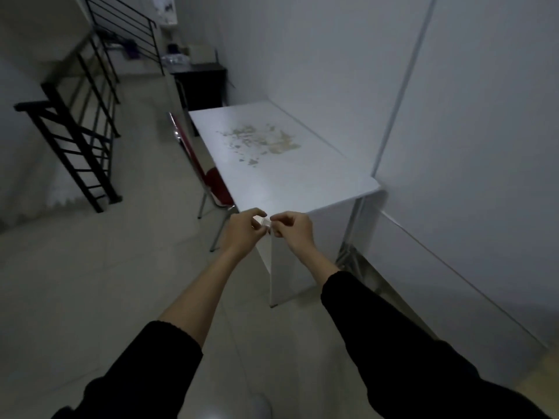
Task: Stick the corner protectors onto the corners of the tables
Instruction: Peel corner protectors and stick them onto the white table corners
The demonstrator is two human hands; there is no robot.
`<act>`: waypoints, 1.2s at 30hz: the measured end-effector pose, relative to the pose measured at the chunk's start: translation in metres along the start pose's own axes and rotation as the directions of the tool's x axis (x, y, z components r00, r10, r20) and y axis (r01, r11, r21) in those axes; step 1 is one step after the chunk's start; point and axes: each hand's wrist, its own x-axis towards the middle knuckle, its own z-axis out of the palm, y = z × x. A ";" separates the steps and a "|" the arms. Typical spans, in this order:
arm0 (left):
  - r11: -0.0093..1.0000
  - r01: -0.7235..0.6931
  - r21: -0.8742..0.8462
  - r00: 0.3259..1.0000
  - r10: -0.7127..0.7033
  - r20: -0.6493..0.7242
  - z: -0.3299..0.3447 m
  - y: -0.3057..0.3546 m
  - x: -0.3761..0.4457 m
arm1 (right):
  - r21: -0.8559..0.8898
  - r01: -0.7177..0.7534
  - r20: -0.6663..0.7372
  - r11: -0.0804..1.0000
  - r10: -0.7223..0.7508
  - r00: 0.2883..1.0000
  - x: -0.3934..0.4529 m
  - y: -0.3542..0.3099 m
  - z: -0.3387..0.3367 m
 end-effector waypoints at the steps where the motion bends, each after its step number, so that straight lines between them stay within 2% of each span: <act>1: 1.000 -0.004 0.009 1.000 0.004 -0.008 -0.010 -0.009 0.022 | 0.007 -0.004 0.011 1.000 0.004 1.000 0.024 -0.004 0.016; 7: 0.994 0.029 0.107 0.998 -0.023 -0.058 -0.066 -0.062 0.151 | 0.005 0.024 0.069 1.000 -0.024 0.997 0.151 -0.035 0.102; 12: 0.988 0.103 0.114 0.992 -0.095 -0.078 -0.104 -0.112 0.234 | -0.104 0.051 0.120 0.993 -0.039 0.992 0.241 -0.045 0.175; 18: 0.982 0.121 0.148 0.989 -0.107 -0.098 -0.146 -0.175 0.336 | -0.207 0.119 0.161 0.971 -0.086 0.983 0.342 -0.057 0.254; 25: 0.981 0.081 0.176 0.994 -0.067 -0.083 -0.226 -0.266 0.487 | -0.211 0.184 0.197 0.960 -0.143 0.970 0.481 -0.100 0.377; 30: 0.979 0.069 0.194 0.994 -0.050 -0.101 -0.295 -0.314 0.606 | -0.256 0.227 0.161 0.940 -0.190 0.969 0.586 -0.147 0.451; 36: 0.979 0.053 0.195 0.997 -0.041 -0.067 -0.328 -0.383 0.728 | -0.335 0.244 0.149 0.910 -0.204 0.968 0.708 -0.163 0.531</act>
